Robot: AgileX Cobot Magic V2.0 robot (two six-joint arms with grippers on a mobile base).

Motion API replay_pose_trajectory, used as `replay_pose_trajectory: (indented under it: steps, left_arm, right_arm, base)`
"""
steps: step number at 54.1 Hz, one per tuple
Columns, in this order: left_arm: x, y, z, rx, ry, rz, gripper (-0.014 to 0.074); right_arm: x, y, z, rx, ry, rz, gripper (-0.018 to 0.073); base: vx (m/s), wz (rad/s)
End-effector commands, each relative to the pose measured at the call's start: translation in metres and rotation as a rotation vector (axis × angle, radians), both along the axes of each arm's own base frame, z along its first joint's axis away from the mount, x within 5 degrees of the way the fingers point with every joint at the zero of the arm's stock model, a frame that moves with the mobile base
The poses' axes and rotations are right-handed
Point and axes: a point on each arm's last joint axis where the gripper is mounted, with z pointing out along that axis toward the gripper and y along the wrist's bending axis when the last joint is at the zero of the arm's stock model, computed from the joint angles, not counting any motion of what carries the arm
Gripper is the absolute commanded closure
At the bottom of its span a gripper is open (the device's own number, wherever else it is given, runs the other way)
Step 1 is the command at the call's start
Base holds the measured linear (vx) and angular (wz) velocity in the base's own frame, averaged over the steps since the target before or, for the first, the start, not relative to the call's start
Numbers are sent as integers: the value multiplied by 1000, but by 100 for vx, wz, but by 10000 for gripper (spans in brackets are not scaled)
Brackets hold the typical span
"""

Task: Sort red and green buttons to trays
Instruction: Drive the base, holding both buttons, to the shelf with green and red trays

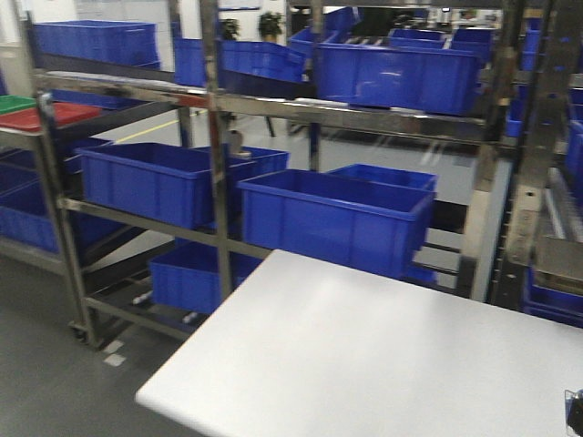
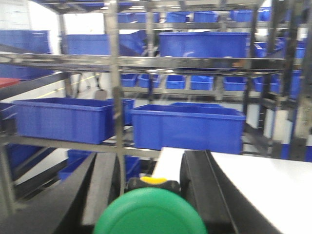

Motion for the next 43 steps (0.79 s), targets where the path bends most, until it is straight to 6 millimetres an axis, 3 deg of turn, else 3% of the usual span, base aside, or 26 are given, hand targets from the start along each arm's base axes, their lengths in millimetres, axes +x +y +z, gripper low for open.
replay_pose_trajectory:
  steps: [1, 43]
  left_arm:
    - [-2, -2, 18, -36, -106, -28, 599]
    - [-2, -2, 18, -36, -106, -28, 599]
  right_arm:
    - [0, 2, 18, 21, -107, 21, 568]
    - [0, 2, 18, 21, -105, 21, 568]
  base:
    - [-11, 46]
    - [-3, 38]
